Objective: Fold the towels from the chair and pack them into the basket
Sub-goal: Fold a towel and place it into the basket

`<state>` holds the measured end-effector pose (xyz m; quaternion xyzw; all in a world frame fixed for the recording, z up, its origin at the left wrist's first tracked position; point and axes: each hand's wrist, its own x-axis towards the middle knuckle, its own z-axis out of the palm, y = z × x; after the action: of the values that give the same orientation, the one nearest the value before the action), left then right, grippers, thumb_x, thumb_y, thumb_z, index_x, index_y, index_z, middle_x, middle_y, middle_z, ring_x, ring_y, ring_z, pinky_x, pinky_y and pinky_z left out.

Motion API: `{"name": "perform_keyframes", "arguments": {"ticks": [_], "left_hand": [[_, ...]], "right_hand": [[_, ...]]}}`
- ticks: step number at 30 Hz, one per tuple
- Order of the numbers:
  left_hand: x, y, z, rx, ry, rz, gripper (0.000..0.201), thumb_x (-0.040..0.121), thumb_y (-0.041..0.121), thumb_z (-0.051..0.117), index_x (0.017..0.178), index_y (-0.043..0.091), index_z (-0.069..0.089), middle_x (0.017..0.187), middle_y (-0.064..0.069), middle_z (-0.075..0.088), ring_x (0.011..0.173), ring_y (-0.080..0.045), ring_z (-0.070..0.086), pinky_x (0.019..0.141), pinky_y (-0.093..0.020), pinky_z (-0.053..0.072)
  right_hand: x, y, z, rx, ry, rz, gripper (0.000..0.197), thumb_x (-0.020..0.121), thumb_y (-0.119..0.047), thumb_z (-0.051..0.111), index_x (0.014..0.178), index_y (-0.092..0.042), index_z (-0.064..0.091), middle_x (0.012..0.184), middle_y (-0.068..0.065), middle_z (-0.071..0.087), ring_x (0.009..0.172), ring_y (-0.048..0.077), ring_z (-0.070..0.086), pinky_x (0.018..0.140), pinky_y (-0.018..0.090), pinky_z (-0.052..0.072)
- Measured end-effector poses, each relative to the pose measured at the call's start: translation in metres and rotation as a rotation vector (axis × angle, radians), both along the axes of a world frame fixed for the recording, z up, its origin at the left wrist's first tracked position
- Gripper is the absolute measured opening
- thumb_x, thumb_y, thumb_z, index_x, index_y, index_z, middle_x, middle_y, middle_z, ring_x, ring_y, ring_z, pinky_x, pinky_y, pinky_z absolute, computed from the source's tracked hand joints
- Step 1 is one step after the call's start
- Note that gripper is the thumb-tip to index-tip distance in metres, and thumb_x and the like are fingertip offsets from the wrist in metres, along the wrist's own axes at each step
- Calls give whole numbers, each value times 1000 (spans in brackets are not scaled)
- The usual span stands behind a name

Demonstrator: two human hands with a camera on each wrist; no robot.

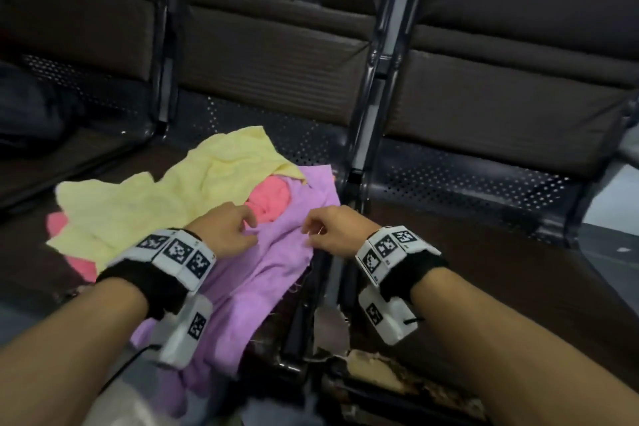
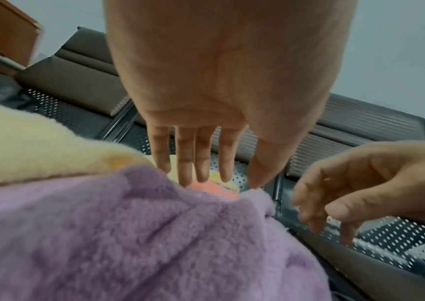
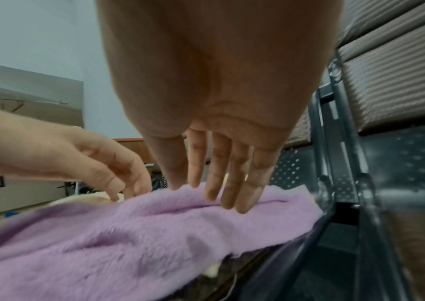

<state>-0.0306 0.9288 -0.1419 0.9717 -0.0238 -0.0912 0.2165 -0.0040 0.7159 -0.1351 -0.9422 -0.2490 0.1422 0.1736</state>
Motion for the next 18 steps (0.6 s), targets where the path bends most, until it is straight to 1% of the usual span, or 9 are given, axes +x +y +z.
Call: {"name": "perform_keyframes", "arguments": {"ticks": [3,5,6,7,9,11,12,15,18], "left_hand": [[8,14,-10,59,34,70,40,83,25,63,120,14,56,122,-11,48,105,-26,55,94,-29,43],[11,19,-15,98,53,102,48,82,28,63,126,14,52,125,-12,46,110,-28,54,96,-34,43],[12,21,-17,121,66,115,51,82,30,63,128,13,50,126,-13,47,111,-29,53,95,-34,44],[12,22,-19,143,76,131,52,82,30,63,129,12,50,127,-14,49,112,-29,53,93,-32,44],[12,24,-22,170,88,168,47,84,27,61,128,12,51,127,-13,54,113,-28,54,89,-29,42],[9,25,-23,187,102,176,40,85,23,60,124,14,56,124,-10,58,112,-26,55,89,-28,43],[8,23,-22,197,106,165,36,85,22,59,121,14,59,123,-10,60,111,-26,57,89,-29,44],[4,16,-17,208,94,126,25,85,21,60,108,13,63,114,-11,64,105,-28,59,87,-31,47],[-4,-1,-4,180,32,85,19,88,25,58,103,16,66,110,-8,66,102,-26,60,89,-32,48]], "right_hand": [[5,24,-18,62,68,25,45,86,-17,62,129,-12,49,112,7,66,100,22,61,85,23,45],[7,34,-27,77,54,64,53,86,-18,63,135,-13,43,114,10,64,102,24,59,86,22,42],[8,37,-30,76,37,78,51,86,-19,63,133,-12,45,112,10,65,102,24,59,86,23,41],[8,39,-34,75,15,86,45,86,-19,64,127,-12,50,109,11,65,101,24,59,86,25,42],[7,39,-37,68,-33,71,24,85,-20,63,107,-12,60,99,10,66,95,27,61,85,30,48],[5,34,-37,65,-55,37,12,84,-23,62,94,-16,61,93,7,67,89,26,62,82,37,52],[4,30,-35,76,-62,23,9,84,-24,62,90,-18,60,91,6,66,87,25,61,80,38,52],[-3,12,-27,86,-116,19,9,83,-27,64,83,-19,60,87,4,63,82,22,59,76,35,51],[-13,-11,-15,87,-139,36,18,82,-31,68,89,-15,65,96,2,52,87,17,53,82,32,45]]}}
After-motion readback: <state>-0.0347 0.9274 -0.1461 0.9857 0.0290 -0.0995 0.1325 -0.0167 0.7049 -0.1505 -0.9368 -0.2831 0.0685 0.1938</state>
